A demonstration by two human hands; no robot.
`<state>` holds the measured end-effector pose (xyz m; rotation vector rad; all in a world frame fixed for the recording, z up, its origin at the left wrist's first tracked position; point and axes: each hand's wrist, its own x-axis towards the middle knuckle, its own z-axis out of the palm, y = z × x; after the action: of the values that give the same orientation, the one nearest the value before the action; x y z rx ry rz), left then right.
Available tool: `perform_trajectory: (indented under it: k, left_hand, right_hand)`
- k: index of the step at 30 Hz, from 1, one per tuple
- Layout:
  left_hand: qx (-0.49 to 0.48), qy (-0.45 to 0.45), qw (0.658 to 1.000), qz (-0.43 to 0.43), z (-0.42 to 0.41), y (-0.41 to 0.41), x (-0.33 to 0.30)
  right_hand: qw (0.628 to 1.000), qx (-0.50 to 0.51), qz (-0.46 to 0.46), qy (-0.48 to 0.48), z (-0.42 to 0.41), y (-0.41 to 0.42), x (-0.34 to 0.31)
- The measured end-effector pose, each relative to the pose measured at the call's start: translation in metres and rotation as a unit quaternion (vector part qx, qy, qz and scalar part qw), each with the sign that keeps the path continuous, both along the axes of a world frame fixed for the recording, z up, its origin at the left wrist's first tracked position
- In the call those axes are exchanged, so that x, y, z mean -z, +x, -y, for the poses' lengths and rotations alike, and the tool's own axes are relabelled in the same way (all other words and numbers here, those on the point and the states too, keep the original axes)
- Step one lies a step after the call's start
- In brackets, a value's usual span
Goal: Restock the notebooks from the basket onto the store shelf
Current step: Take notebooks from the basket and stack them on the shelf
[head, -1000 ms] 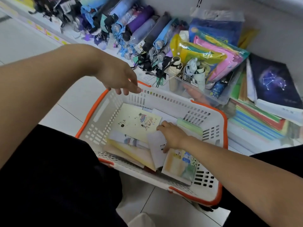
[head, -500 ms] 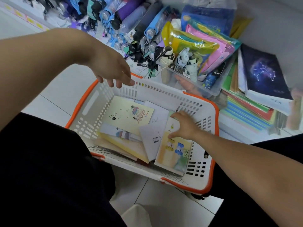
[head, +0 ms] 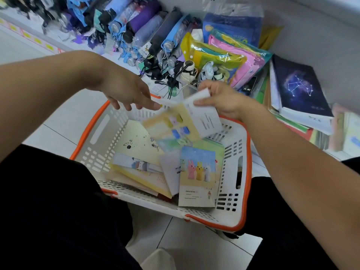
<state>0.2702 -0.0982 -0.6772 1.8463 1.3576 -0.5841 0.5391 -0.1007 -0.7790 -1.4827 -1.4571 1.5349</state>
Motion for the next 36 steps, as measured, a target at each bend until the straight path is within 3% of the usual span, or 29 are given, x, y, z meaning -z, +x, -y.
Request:
perform_trajectory:
  k: [2,4,7,9,12,14,15,17,18,20,21,24,28,33,36]
  left_hand:
    - [-0.035,0.023,0.999,0.008,0.000,-0.004,-0.006]
    - [-0.121,0.089,0.987,0.057,-0.002,-0.008,-0.013]
    - [-0.313,0.192,0.920,0.139,-0.010,-0.018,-0.011]
    - [-0.363,0.091,0.911,0.174,-0.012,-0.025,-0.007]
    - [-0.334,-0.032,0.910,0.242,-0.013,-0.029,-0.002]
    - [-0.288,0.008,0.928,0.239,-0.015,-0.028,-0.004]
    - [-0.245,0.051,0.945,0.210,-0.015,-0.028,-0.006]
    - [-0.143,0.131,0.972,0.132,-0.012,-0.027,-0.010]
    - [-0.097,0.160,0.977,0.098,-0.012,-0.027,-0.010]
    - [-0.046,0.173,0.982,0.062,-0.010,-0.027,-0.007]
    - [-0.038,0.164,0.984,0.061,-0.009,-0.027,-0.006]
    - [-0.032,0.157,0.985,0.068,-0.008,-0.031,-0.005]
    - [-0.045,0.160,0.983,0.074,-0.012,-0.031,-0.006]
    - [-0.010,0.169,0.985,0.034,-0.015,-0.023,-0.006]
    - [-0.002,0.192,0.981,0.037,-0.016,-0.016,-0.008]
  right_hand:
    - [0.983,0.078,-0.168,-0.016,-0.002,-0.005,-0.007]
    - [0.962,0.111,-0.247,-0.028,-0.001,-0.009,-0.003]
    - [0.930,0.165,-0.325,-0.052,0.004,-0.013,0.008]
    - [0.898,0.196,-0.387,-0.068,0.008,-0.021,0.014]
    - [0.865,0.206,-0.447,-0.098,0.016,-0.037,0.021]
    - [0.890,0.194,-0.383,-0.154,0.023,-0.041,0.034]
    - [0.924,0.178,-0.287,-0.180,0.027,-0.040,0.045]
    - [0.979,0.093,0.050,-0.175,0.041,-0.026,0.076]
    - [0.961,0.019,0.234,-0.146,0.050,-0.016,0.092]
    - [0.886,-0.107,0.437,-0.112,0.071,0.000,0.120]
    - [0.872,-0.122,0.463,-0.104,0.081,0.004,0.128]
    - [0.891,-0.085,0.437,-0.091,0.092,0.010,0.143]
    - [0.888,-0.134,0.431,-0.081,0.073,0.011,0.135]
    - [0.886,-0.299,0.349,-0.061,0.034,0.000,0.071]
    - [0.906,-0.320,0.277,-0.014,0.017,-0.017,0.002]
